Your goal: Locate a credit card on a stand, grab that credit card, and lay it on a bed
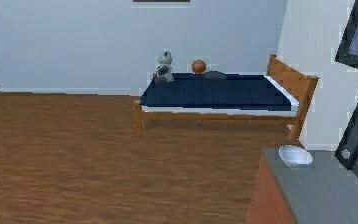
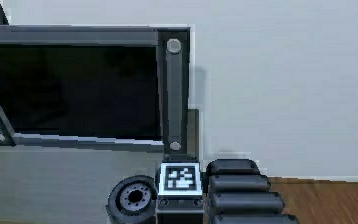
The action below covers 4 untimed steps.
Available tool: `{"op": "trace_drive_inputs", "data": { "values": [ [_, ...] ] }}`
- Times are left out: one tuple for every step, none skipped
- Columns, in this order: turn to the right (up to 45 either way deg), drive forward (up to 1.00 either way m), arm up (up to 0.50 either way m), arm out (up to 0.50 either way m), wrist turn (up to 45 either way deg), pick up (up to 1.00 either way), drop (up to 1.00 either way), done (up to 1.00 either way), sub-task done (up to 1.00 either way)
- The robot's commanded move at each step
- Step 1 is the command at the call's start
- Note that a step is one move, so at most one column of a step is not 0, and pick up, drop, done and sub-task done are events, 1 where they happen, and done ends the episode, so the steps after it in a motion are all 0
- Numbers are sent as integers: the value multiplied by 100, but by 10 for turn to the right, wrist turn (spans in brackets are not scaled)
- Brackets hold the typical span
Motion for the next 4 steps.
{"op": "trace_drive_inputs", "data": {
  "values": [
    [-450,0,0,0,0,0,0,0,0],
    [-390,0,0,0,0,0,0,0,0],
    [0,10,0,0,0,0,0,0,0],
    [300,0,0,0,0,0,0,0,0]
  ]
}}
